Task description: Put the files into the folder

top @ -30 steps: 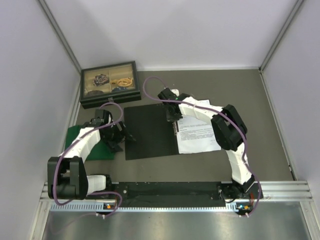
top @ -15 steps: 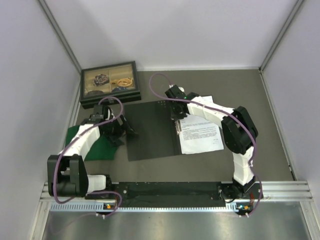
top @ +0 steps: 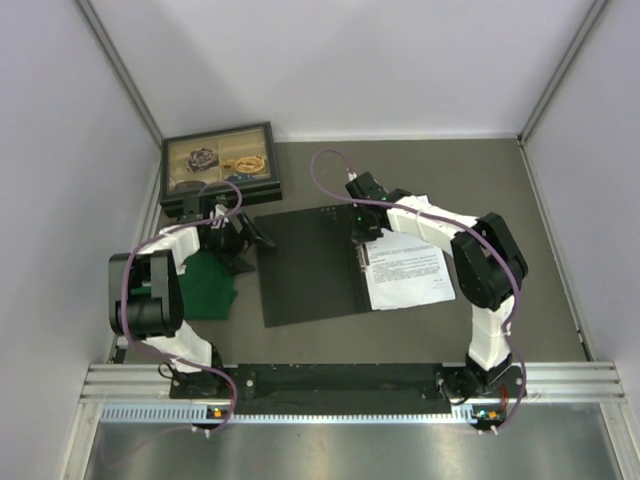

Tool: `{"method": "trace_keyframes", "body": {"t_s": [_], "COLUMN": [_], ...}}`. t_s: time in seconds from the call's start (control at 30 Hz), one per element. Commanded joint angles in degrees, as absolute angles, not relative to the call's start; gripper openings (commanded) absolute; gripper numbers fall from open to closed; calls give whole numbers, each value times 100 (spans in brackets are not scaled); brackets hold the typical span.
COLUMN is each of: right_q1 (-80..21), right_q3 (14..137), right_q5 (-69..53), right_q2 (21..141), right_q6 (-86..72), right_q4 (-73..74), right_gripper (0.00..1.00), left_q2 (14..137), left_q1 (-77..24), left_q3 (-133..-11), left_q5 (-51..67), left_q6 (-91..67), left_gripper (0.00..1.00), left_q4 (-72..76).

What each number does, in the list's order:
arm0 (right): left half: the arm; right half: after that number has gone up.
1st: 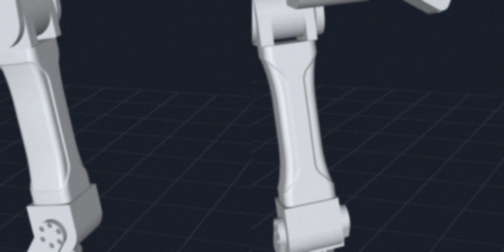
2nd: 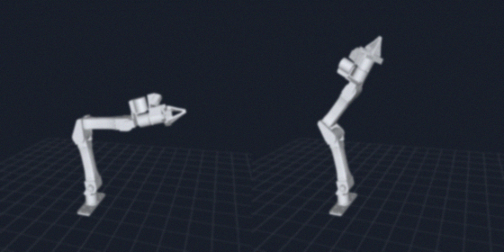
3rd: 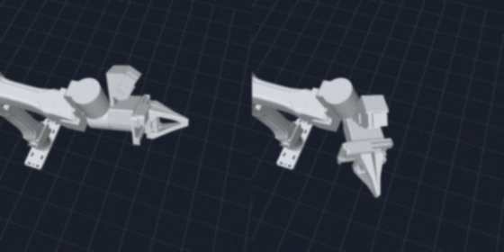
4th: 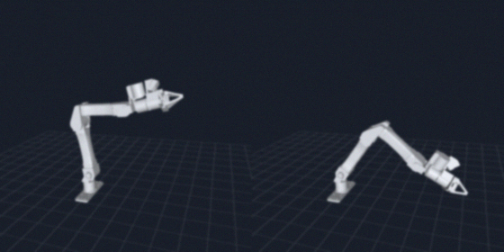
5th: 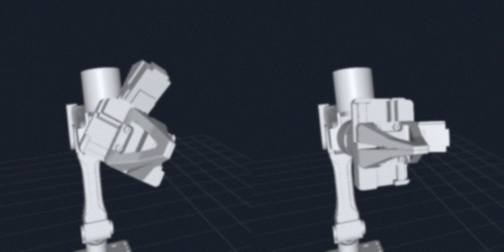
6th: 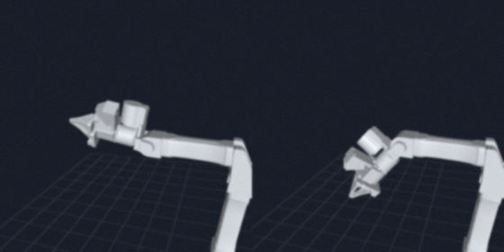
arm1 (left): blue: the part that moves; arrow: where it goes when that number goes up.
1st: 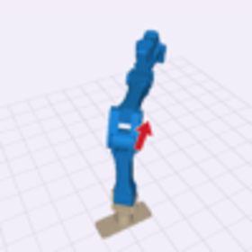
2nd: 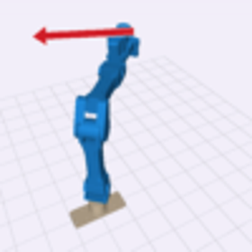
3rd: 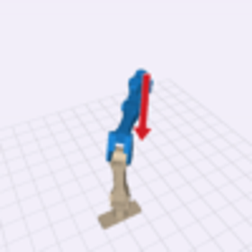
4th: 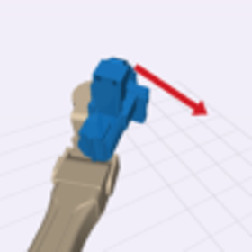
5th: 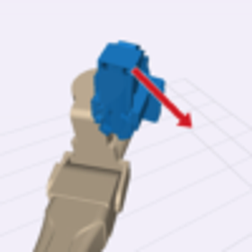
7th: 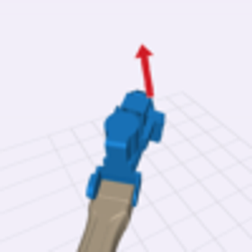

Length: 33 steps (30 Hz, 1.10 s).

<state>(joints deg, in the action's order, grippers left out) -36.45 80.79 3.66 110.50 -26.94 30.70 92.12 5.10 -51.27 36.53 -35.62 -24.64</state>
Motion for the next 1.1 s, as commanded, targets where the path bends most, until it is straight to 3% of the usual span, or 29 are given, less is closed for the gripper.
{"method": "trace_keyframes", "body": {"t_s": [0.0, 0.37, 0.5, 0.6, 0.63, 0.73, 0.77, 0.8, 0.83, 0.93, 1.07], "right_q1": [-3498, -3393, -3392, -3393, -3393, -3427, -3454, -3489, -3602, -3814, -4742], "right_q3": [8033, 7919, 7910, 7919, 7910, 7945, 7971, 7998, 7998, 7815, 7209], "right_q5": [44, -413, -475, -623, -711, -993, -906, -792, -530, -55, 824], "right_q2": [10565, 10687, 10740, 10802, 10810, 10854, 10846, 10828, 10793, 10451, 9556], "right_q6": [-2549, -2540, -2558, -2453, -2383, -2084, -1909, -1846, -1776, -1591, -1232], "right_q4": [2567, 2321, 2259, 2172, 2136, 2118, 2179, 2241, 2372, 2592, 2760], "right_gripper": [0, 0, 0, 0, 0, 0, 3, 13, 36, 68, 85], "left_q2": [9369, 9861, 9783, 9538, 9467, 9352, 9352, 9360, 9352, 9238, 8957], "left_q1": [501, 106, 88, 97, 97, 88, 97, 105, 97, 105, 97], "left_q3": [-5300, -5194, -5177, -5194, -5220, -5449, -5510, -5615, -5660, -5757, -6011], "left_q5": [4000, 4122, 4201, 4237, 4132, 3964, 3955, 3964, 3964, 3841, 3219], "left_q6": [-3419, -3726, -3919, -4034, -4034, -3938, -3877, -3850, -3824, -3849, -3815], "left_gripper": [98, 89, 78, 58, 39, 14, 0, 0, 0, 0, 0], "left_q4": [-1898, -1415, -1310, -1379, -1589, -2343, -2503, -2644, -2811, -3277, -4197]}}
